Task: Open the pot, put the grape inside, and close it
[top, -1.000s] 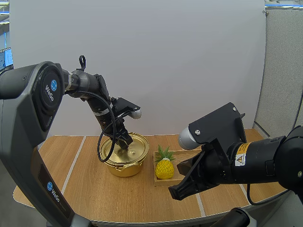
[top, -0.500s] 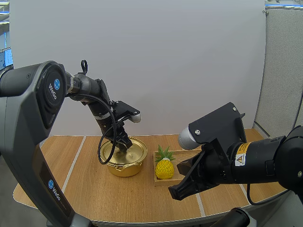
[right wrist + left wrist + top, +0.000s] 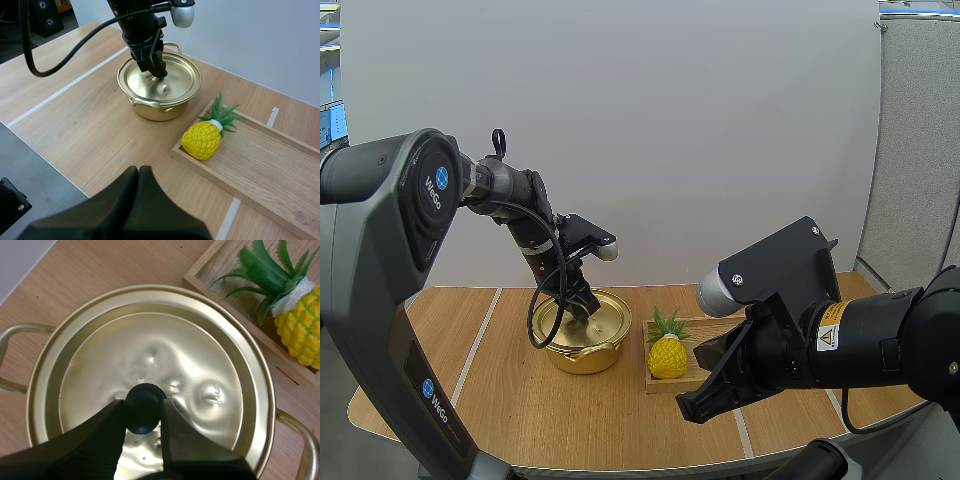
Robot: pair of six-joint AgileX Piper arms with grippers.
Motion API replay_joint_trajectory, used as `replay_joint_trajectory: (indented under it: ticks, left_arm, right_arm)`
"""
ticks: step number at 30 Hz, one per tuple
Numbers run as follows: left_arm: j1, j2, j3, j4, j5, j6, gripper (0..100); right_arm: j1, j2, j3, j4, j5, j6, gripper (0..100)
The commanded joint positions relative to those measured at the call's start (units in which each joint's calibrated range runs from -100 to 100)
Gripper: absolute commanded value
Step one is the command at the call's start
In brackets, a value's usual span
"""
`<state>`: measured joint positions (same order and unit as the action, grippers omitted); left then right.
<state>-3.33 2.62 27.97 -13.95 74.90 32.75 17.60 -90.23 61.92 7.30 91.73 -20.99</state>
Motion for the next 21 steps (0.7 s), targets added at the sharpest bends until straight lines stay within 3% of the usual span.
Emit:
replay_joint_trajectory:
  ticks: [1, 4, 6, 8, 10, 11, 12, 21]
  left_arm:
    - [-0.21, 0.5, 0.6, -0.1, 2.4, 0.0, 0]
    - [-0.21, 0.5, 0.6, -0.1, 2.8, 0.0, 1]
    - [-0.21, 0.5, 0.6, -0.1, 3.7, 0.0, 13]
    - [-0.21, 0.5, 0.6, -0.1, 5.3, 0.3, 32]
    - [-0.21, 0.4, 0.6, 0.1, 6.8, 0.6, 61]
    - [-0.21, 0.4, 0.6, 0.0, 7.6, 0.6, 89]
    - [-0.21, 0.4, 0.6, 0.0, 8.2, 0.6, 100]
    - [-0.21, -1.0, -3.6, 0.0, 17.9, 0.4, 100]
  right_arm:
    - [0.1, -0.4, 0.2, 0.2, -0.6, 0.1, 0]
    - [0.1, -0.4, 0.2, 0.2, -0.6, 0.1, 0]
    - [0.1, -0.4, 0.2, 0.2, -0.6, 0.1, 0]
    - [0.1, -0.4, 0.2, 0.2, -0.6, 0.1, 0]
    - [0.1, -0.4, 0.2, 0.2, -0.6, 0.1, 0]
    - [0.1, -0.4, 0.2, 0.2, -0.6, 0.1, 0]
    - [0.1, -0.4, 0.2, 0.2, -0.6, 0.1, 0]
    - [0.1, -0.4, 0.2, 0.2, -0.7, 0.1, 0]
